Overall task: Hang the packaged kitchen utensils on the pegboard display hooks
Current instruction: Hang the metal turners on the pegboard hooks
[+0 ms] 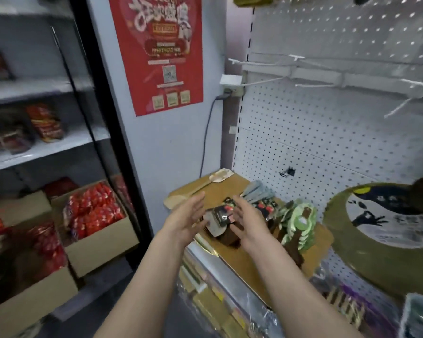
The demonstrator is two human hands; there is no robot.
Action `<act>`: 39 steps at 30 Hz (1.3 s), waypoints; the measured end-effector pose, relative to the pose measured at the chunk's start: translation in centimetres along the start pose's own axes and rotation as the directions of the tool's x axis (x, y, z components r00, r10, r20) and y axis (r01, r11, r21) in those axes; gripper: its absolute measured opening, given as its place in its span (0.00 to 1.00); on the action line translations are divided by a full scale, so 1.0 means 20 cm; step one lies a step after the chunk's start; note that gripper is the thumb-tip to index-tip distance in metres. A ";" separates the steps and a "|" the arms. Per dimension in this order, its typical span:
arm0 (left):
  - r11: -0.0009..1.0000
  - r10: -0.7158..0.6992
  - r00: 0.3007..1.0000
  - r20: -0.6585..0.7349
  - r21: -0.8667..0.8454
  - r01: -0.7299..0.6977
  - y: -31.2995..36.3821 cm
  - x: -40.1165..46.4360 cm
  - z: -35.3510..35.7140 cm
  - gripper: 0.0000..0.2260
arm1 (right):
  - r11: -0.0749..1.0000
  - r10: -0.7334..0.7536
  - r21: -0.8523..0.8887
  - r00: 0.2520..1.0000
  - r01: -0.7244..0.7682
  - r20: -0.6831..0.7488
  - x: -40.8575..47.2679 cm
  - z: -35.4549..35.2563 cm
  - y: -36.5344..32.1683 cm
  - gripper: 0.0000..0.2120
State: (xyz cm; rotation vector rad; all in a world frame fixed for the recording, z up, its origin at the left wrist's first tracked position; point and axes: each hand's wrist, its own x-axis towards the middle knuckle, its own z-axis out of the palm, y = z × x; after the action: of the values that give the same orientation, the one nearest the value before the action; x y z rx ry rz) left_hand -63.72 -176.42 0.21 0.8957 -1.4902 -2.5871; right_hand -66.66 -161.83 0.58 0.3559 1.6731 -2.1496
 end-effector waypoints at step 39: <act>0.787 -0.435 0.873 0.219 0.563 0.251 0.35 2.14 -0.15 0.11 | 0.926 0.371 0.212 0.856 -0.313 -0.360 1.77 0.86 0.21 0.13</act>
State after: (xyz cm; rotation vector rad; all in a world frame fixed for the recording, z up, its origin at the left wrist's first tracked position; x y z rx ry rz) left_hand -99.73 -195.23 -15.12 0.8518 -2.4269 -2.7327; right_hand -95.69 -184.67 -13.79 1.1125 1.4978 -2.0177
